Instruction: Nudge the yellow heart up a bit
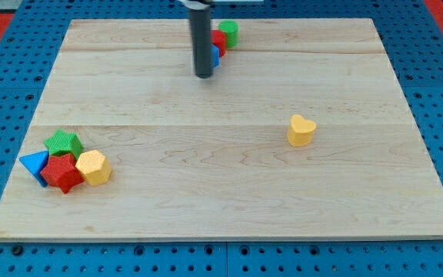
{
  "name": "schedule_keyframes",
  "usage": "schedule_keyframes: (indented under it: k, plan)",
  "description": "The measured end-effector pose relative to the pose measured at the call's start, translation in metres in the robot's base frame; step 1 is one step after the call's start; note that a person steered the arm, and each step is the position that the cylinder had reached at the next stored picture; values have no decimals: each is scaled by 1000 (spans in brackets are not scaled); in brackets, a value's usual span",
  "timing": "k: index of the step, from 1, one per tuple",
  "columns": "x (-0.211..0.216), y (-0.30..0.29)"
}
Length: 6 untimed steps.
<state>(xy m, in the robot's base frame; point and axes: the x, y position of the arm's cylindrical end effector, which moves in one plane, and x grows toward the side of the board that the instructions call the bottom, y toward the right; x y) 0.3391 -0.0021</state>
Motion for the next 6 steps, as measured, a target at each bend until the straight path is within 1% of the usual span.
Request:
schedule_keyframes:
  k: [1,2,3,4,5,6]
  plan:
    - [22,80]
    - [46,147]
    - [103,166]
    - [145,151]
    - [141,90]
    - [121,50]
